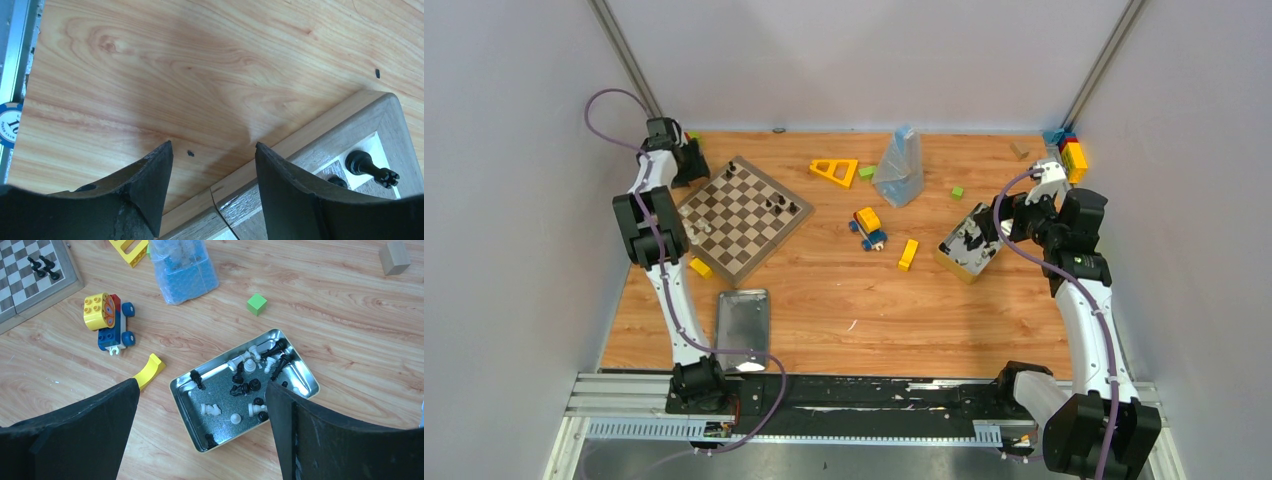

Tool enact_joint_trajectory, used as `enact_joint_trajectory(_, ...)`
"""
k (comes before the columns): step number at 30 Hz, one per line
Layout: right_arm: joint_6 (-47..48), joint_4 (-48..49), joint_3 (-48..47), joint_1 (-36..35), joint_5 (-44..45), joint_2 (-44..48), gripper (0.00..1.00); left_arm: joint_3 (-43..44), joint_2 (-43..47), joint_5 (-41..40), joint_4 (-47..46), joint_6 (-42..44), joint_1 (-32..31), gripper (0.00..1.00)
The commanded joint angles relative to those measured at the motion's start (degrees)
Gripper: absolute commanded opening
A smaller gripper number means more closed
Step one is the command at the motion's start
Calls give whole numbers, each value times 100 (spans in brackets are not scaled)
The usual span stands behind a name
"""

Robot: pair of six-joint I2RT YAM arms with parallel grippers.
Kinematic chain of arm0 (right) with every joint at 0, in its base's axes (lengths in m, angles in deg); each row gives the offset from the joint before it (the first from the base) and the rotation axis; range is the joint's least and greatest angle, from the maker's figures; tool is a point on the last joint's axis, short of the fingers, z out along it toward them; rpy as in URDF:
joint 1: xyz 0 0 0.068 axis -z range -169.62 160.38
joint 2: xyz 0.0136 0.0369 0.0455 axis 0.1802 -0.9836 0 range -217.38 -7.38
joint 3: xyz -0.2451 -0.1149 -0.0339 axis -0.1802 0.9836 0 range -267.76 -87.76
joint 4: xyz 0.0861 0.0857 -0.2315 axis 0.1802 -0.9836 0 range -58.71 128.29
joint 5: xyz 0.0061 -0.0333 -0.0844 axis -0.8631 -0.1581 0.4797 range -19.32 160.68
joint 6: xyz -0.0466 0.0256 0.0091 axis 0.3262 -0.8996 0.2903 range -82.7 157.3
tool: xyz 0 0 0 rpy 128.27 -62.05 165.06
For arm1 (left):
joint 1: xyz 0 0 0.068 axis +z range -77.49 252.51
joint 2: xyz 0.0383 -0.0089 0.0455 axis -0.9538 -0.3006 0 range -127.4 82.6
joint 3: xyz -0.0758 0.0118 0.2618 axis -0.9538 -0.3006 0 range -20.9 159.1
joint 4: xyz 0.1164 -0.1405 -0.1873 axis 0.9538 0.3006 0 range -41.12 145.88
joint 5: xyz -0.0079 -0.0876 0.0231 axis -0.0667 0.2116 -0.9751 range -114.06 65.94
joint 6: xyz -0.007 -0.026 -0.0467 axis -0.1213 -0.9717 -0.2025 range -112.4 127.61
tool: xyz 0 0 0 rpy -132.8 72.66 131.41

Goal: Set up the chess pieces on the board
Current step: Move the chessboard to the center of the board.

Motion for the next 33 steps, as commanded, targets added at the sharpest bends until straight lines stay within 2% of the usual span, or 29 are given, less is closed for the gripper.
enact_joint_trajectory(1, 94, 134, 0, -14, -116, 18, 100, -699, 220, 153, 318, 385, -250, 69)
enact_joint_trajectory(18, 112, 144, 35, -14, -147, 90, 100, -1549, 741, 746, 263, 991, -1400, 64)
enact_joint_trajectory(23, 112, 144, 44, -14, -174, 99, 100, -1528, 776, 687, 350, 1440, -1856, 63)
enact_joint_trajectory(33, 129, 144, 61, -14, -209, 95, 100, -872, 415, 307, 945, 2713, -2598, 62)
